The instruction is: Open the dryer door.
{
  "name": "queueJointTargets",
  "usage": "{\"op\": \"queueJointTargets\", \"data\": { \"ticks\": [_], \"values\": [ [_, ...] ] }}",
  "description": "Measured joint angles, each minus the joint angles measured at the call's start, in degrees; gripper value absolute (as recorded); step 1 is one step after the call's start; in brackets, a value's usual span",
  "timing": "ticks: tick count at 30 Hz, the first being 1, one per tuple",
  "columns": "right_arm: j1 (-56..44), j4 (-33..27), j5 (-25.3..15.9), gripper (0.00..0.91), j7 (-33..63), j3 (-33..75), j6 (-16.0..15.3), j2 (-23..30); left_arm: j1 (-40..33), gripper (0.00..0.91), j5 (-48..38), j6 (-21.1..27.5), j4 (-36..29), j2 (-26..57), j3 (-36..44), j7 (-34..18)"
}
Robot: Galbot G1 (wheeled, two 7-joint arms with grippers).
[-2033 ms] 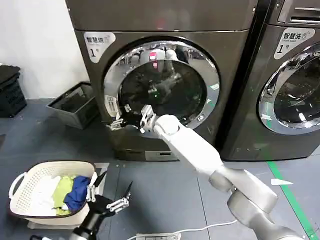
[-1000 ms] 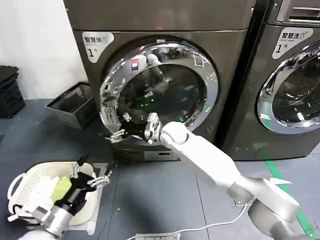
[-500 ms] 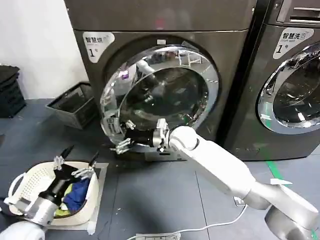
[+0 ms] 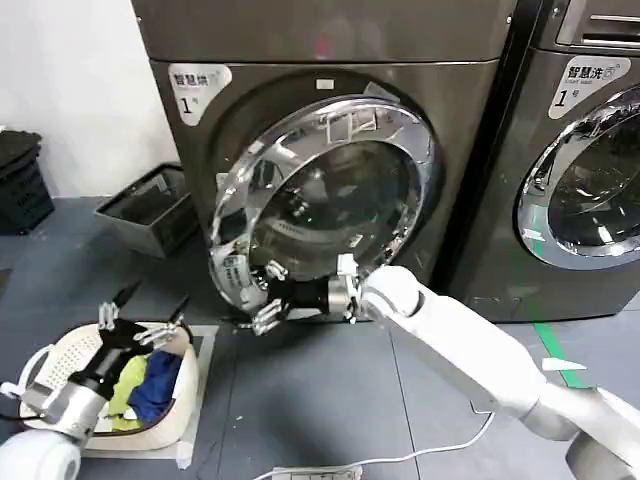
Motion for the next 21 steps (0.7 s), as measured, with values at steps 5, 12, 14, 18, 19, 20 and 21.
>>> {"op": "queueJointTargets", "data": {
  "ticks": [5, 12, 14, 18, 19, 20, 21],
  "values": [
    [-1.7, 3.0, 0.2, 0.907, -0.5, 0.8, -0.4, -2.4, -1.0, 0.907, 0.4, 0.0, 0.5, 0.8, 1.6, 0.0],
    [-4.8, 7.9, 0.1, 0.907, -0.7, 2.8, -0.6, -6.4, -3.5, 0.907, 0.6, 0.2, 2.3, 2.0, 3.8, -0.5],
    [-5.9, 9.5, 0.0, 0.907, -0.7, 3.6, -0.6, -7.6, -4.4, 0.907, 0.7, 0.3, 2.9, 2.2, 4.8, -0.5],
    [-8.5, 12.5, -0.1, 0.907, -0.7, 5.6, -0.7, -9.8, -6.2, 0.907, 1.2, 0.7, 4.4, 2.3, 6.7, -0.7],
    [-9.2, 13.3, -0.1, 0.907, -0.7, 6.3, -0.7, -10.3, -6.7, 0.907, 1.2, 0.8, 4.6, 2.3, 7.1, -0.7],
    [-10.0, 14.1, -0.1, 0.907, -0.6, 7.0, -0.7, -10.9, -7.1, 0.907, 1.3, 1.0, 4.9, 2.4, 7.6, -0.8],
    [-10.7, 14.7, -0.1, 0.907, -0.6, 7.6, -0.7, -11.4, -7.7, 0.907, 1.3, 1.0, 5.1, 2.4, 8.0, -0.8]
  ]
}}
